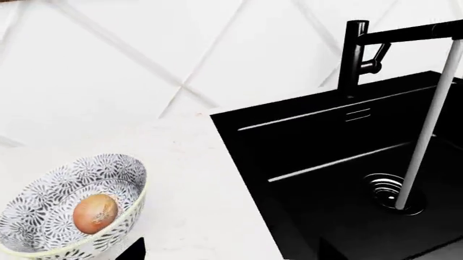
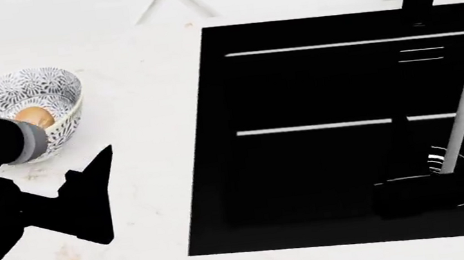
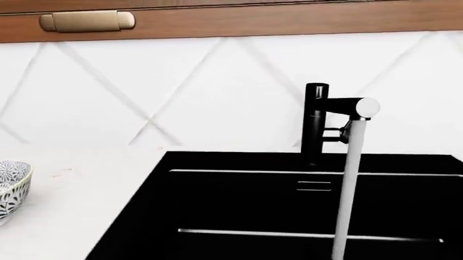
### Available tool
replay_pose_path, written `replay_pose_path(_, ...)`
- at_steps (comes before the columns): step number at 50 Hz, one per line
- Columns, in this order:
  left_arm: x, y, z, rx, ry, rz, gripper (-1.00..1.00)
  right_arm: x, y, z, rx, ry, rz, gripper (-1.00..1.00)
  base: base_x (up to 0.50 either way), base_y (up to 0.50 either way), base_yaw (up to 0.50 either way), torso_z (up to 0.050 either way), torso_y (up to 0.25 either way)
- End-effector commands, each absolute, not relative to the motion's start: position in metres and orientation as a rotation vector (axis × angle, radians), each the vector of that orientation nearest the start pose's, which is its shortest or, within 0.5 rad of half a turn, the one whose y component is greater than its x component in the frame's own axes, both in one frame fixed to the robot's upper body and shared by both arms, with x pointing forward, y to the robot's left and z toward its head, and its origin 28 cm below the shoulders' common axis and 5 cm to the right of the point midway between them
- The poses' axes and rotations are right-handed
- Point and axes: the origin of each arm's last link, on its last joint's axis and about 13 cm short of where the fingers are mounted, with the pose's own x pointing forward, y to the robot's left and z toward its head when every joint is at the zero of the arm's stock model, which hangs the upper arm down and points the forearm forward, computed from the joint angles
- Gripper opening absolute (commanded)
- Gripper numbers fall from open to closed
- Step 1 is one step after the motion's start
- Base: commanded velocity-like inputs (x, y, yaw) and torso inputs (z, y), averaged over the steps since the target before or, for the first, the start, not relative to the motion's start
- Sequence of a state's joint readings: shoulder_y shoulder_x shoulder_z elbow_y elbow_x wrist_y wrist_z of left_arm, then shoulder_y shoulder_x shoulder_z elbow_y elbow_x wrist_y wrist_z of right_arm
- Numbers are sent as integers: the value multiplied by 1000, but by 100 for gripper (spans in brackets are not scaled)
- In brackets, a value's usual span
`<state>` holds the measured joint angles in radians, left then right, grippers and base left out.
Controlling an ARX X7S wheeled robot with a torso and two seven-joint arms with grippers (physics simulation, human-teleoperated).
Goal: Pick the broccolis and asparaguss from the sink and place them in one bowl. Place the onion in the other bowl. Then turn off the sink faucet.
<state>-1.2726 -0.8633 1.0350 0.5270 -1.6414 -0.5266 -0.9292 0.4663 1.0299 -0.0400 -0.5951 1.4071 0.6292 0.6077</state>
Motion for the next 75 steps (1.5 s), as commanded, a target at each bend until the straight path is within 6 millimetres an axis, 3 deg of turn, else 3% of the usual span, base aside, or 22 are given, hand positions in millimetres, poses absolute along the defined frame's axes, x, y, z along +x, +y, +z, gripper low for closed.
replay_pose_path(1, 219, 201, 238, 44, 118, -229, 100, 208, -187, 234, 28, -22, 78, 100, -48, -500, 0, 0, 0)
replay_pose_path(60, 227, 207, 224, -1, 107, -182, 100, 214, -183, 228, 24, -29, 68, 100, 6, -465, 0, 0, 0)
replay_pose_path(75, 235, 212, 230, 4, 84, -158, 100, 218, -180, 227, 3, -36, 78, 100, 170, -27, 0, 0, 0)
